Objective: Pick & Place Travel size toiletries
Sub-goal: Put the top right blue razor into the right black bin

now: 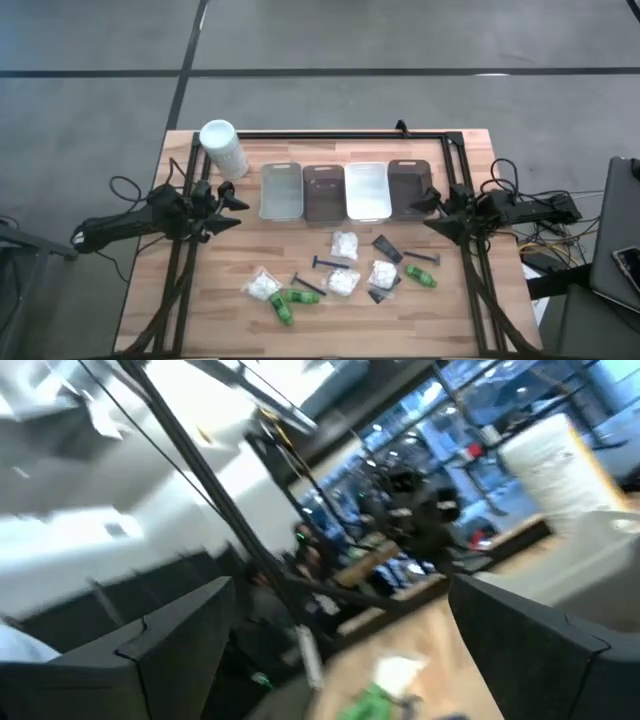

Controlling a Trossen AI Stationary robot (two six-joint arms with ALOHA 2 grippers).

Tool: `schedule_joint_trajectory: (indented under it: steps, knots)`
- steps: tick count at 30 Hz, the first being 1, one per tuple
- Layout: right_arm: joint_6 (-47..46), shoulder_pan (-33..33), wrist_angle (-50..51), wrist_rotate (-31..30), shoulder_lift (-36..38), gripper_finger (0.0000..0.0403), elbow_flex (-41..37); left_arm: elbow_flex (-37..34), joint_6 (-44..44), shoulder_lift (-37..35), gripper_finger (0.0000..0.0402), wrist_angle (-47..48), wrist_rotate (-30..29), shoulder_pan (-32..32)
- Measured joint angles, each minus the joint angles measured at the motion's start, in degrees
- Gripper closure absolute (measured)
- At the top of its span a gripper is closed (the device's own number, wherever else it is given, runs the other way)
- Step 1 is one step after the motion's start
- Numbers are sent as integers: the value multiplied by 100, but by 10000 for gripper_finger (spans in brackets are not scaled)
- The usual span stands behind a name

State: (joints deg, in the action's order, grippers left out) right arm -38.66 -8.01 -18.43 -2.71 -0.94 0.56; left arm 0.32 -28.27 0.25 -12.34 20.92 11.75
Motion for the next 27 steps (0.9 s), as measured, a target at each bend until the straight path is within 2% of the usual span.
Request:
schedule_joint_trajectory:
  steps: [5, 9, 13, 18, 23, 27]
  knots:
    - [-275, -2, -715, 14, -208, 39, 0, 0, 0, 0, 145, 0, 1, 2]
    - [-296, -166, -1487, 29, -672, 39, 0, 0, 0, 0, 145, -1, -1, 1]
    - [-385, -546, -2249, 34, -1404, 39, 0, 0, 0, 0, 145, -2, -1, 0]
    - [-1395, -1082, -2780, -118, -2433, 39, 0, 0, 0, 0, 145, 0, -1, 2]
    - [-1790, -1387, -2985, -506, -3338, 39, 110, 0, 0, 0, 145, -2, -1, 2]
    - [-2053, -1487, -3014, -496, -4001, 39, 542, 0, 0, 0, 145, 0, -1, 1]
